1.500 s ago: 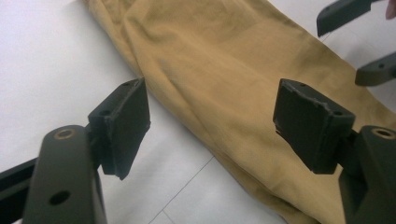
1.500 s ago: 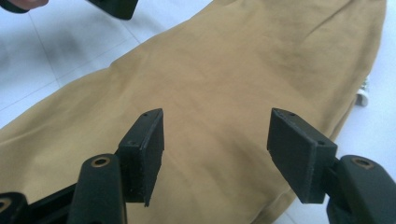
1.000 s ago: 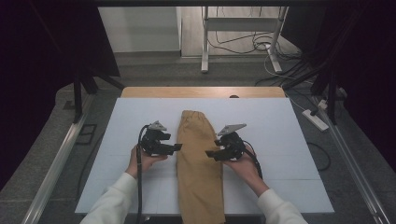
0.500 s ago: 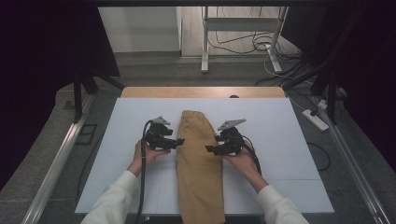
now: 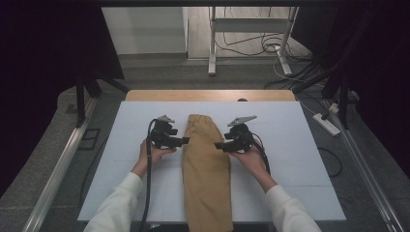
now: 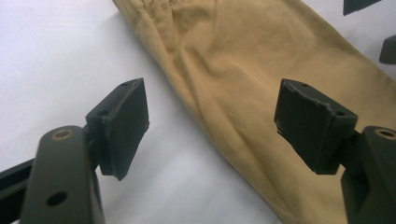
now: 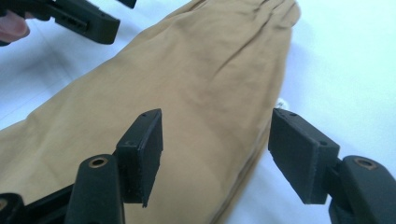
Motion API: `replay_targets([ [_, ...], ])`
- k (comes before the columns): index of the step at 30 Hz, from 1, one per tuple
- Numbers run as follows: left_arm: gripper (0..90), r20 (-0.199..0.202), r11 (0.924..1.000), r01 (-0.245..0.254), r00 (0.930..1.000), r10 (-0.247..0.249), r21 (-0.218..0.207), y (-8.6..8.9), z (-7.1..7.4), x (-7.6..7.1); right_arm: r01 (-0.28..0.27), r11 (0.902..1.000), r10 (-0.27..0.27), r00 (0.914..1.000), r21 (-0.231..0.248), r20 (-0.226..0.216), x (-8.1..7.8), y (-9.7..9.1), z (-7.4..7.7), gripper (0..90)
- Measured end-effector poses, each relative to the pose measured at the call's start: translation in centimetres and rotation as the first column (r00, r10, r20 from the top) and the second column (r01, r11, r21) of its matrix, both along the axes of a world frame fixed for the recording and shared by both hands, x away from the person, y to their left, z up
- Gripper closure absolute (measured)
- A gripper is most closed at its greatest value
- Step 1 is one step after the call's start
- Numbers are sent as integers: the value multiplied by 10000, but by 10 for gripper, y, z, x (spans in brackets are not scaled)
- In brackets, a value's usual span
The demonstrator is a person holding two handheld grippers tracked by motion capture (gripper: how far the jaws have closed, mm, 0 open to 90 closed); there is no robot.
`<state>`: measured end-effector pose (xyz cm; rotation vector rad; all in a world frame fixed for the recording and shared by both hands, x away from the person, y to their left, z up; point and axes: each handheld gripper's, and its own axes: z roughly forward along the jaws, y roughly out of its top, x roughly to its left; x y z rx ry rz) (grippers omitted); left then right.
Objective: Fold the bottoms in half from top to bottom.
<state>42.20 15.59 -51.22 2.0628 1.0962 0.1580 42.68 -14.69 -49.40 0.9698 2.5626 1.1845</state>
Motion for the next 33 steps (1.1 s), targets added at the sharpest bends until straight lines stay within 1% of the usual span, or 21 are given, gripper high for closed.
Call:
replay_targets([
  [3, 257, -60, 10000, -8, 10000, 8, -52, 1, -1, 3, 100, 9999, -100, 9999, -55, 66, 5, -1, 0, 357],
  [5, 257, -17, 10000, 22, 10000, -22, -31, 0, -1, 4, 210, 9998, -210, 9998, 16, 43, 8, -3, 0, 357],
  [7, 257, 11, 9999, 30, 10000, -30, -106, 1, 0, 6, 296, 9996, -296, 9996, 6, -5, 10, -5, 0, 357],
  [9, 257, -12, 9998, 31, 10000, -31, -191, 1, 0, 10, 375, 9993, -374, 9993, -38, 44, 14, -5, 1, 357],
  [11, 257, -70, 9994, 0, 10000, -2, -345, 1, -1, 13, 517, 9985, -517, 9987, 164, -40, 18, -5, 1, 357],
  [12, 258, -127, 9992, 22, 9999, -27, -404, 1, -1, 15, 586, 9980, -585, 9983, 218, -41, 21, -4, 1, 357],
  [13, 258, -101, 9991, 8, 9999, -12, -429, 0, -1, 17, 600, 9980, -600, 9982, 189, 11, 23, -3, 1, 358],
  [15, 260, -94, 9997, 70, 9999, -73, -242, -3, -2, 20, 626, 9980, -626, 9980, -34, -20, 30, 0, -1, 358],
  [17, 259, -151, 9999, 41, 9999, -43, -148, -7, -3, 24, 711, 9973, -711, 9975, -187, -10, 36, 1, -4, 358],
  [18, 259, -181, 9999, 4, 9998, -6, -110, -8, -4, 26, 821, 9965, -821, 9966, -148, -15, 39, 2, -6, 358],
  [20, 259, -274, 10000, -54, 9996, 52, -72, -10, -5, 30, 919, 9957, -921, 9955, -89, -229, 45, 2, -9, 358],
  [21, 259, -314, 9999, -88, 9995, 86, -65, -11, -6, 32, 948, 9954, -950, 9951, -104, -268, 48, 3, -11, 358],
  [23, 259, -304, 9999, -90, 9995, 92, 63, -12, -7, 34, 949, 9954, -954, 9949, -137, -342, 52, 6, -14, 358],
  [24, 260, -314, 9999, -95, 9995, 98, 97, -12, -8, 35, 952, 9954, -954, 9949, -78, -338, 53, 7, -15, 358],
  [27, 265, -388, 9999, -80, 9992, 85, 124, -12, -11, 39, 943, 9955, -946, 9951, -102, -297, 57, 12, -19, 358],
  [29, 269, -480, 9999, -74, 9988, 81, 135, -13, -14, 42, 868, 9960, -874, 9956, -203, -333, 61, 14, -21, 358],
  [33, 270, -661, 9996, -2, 9978, 22, 294, -17, -18, 45, 695, 9961, -720, 9963, -536, -462, 66, 20, -26, 358],
])
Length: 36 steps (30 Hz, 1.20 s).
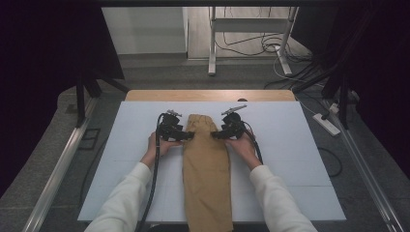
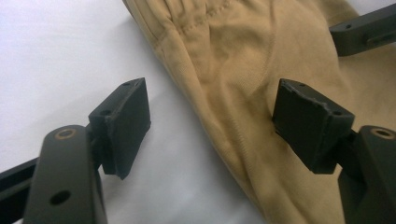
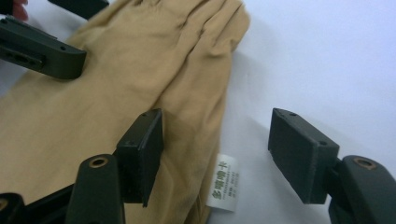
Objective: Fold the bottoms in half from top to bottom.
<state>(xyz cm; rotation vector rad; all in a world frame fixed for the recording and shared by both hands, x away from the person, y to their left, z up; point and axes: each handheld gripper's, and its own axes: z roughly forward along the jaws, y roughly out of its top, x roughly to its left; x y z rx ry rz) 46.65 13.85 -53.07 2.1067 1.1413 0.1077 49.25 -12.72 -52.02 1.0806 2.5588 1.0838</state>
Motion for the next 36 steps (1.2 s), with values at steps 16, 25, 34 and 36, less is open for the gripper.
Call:
replay_targets([
  [16, 542, -422, 9994, -22, 9991, 7, -355, -1, -5, -8, -390, 9982, 387, 9992, -461, -67, -2, 14, -3, 564],
  [25, 794, -569, 9981, 483, 9971, -503, -372, -3, -4, -11, -608, 9979, 597, 9969, -206, -507, -2, 14, -2, 805],
  [34, 823, -68, 9959, 745, 9972, -749, -507, -2, 6, -15, -683, 9977, 682, 9976, -28, -99, -9, 8, 7, 821],
  [36, 823, 185, 9958, 789, 9968, -781, -475, -3, 12, -18, -685, 9976, 685, 9976, 54, 45, -12, 6, 10, 821],
])
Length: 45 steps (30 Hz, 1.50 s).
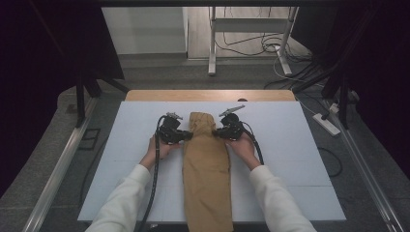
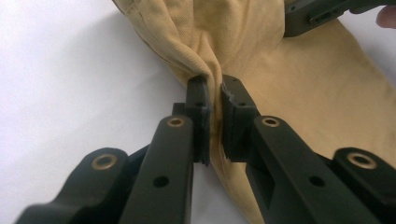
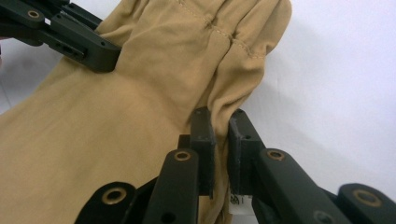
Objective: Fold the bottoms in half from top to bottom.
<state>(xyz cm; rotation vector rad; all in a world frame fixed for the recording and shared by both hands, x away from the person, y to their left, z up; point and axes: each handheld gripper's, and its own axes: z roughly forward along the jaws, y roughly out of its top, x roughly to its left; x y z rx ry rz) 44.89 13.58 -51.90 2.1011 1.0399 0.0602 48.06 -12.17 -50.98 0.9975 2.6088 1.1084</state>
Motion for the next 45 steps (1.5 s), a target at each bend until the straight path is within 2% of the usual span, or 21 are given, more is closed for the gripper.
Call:
replay_targets([
  [3, 822, 374, 10000, 65, 9993, -65, -14, -1, 8, -4, -36, 10000, 34, 9995, 74, 305, -4, -3, 8, 821],
  [9, 822, 684, 9999, 137, 9976, -130, -98, 0, 16, -8, -60, 9995, 39, 9977, 311, 681, -10, -6, 20, 821],
  [22, 826, 742, 9994, 254, 9970, -235, -249, -1, 19, -7, -1, 9989, -33, 9974, 469, 721, -13, -11, 24, 821],
  [29, 826, 888, 9992, 282, 9957, -254, -300, -1, 22, -6, -22, 9988, -21, 9961, 491, 887, -14, -12, 29, 823],
  [32, 826, 948, 9987, 255, 9953, -213, -434, -4, 26, -3, 14, 9988, -64, 9947, 484, 1028, -12, -15, 33, 824],
  [40, 825, 1318, 9991, 275, 9910, -229, -330, -12, 46, 7, 318, 9975, -405, 9893, 638, 1402, -4, -23, 51, 824],
  [45, 825, 1289, 9990, 254, 9915, -204, -370, -14, 47, 8, 386, 9970, -480, 9883, 672, 1448, -4, -26, 53, 824],
])
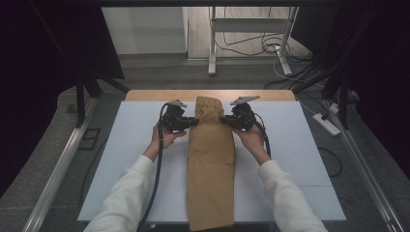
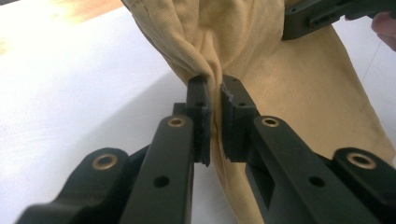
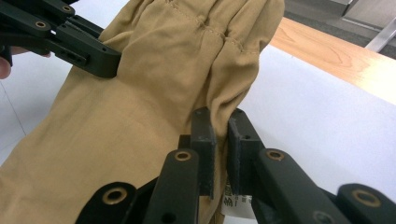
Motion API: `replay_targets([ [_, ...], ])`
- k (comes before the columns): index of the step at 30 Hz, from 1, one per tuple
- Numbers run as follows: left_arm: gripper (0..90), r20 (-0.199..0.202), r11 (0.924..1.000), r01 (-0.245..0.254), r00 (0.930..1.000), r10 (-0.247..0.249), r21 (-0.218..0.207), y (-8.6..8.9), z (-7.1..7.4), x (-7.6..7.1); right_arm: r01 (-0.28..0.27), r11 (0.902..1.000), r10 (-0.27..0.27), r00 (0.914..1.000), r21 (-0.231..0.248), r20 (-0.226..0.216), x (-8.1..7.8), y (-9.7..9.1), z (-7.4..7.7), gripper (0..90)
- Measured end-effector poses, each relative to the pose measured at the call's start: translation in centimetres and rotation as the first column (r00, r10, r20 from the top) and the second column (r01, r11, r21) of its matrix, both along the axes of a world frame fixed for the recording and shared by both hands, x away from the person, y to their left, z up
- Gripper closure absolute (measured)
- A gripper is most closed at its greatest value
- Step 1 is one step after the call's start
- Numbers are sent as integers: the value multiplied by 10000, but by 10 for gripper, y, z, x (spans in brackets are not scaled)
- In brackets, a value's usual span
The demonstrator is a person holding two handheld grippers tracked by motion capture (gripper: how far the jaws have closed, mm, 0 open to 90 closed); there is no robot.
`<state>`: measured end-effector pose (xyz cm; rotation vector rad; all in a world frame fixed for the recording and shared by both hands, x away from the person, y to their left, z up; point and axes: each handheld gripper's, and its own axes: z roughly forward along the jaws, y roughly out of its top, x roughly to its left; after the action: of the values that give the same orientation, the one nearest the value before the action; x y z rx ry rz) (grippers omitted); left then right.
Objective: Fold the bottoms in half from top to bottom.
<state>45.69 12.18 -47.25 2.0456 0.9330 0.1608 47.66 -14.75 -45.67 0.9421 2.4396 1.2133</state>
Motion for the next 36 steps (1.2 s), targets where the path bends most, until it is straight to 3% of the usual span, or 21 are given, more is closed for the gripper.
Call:
replay_targets([
  [5, 826, 111, 10000, -54, 9999, 54, 31, 0, 4, 4, -48, 9999, 50, 9999, -139, 129, 2, 1, 0, 824],
  [12, 826, 531, 9995, -272, 9982, 263, 158, -4, 21, 13, 238, 9997, -237, 9984, -5, 521, 15, 0, 17, 824],
  [21, 827, 287, 9998, -152, 9995, 149, 113, -4, 11, 16, 202, 9998, -203, 9994, 23, 279, 16, -5, 7, 823],
  [36, 833, 302, 9999, -87, 9995, 84, 120, -8, 0, 15, 131, 9999, -131, 9998, -33, 177, 16, -9, -7, 821],
])
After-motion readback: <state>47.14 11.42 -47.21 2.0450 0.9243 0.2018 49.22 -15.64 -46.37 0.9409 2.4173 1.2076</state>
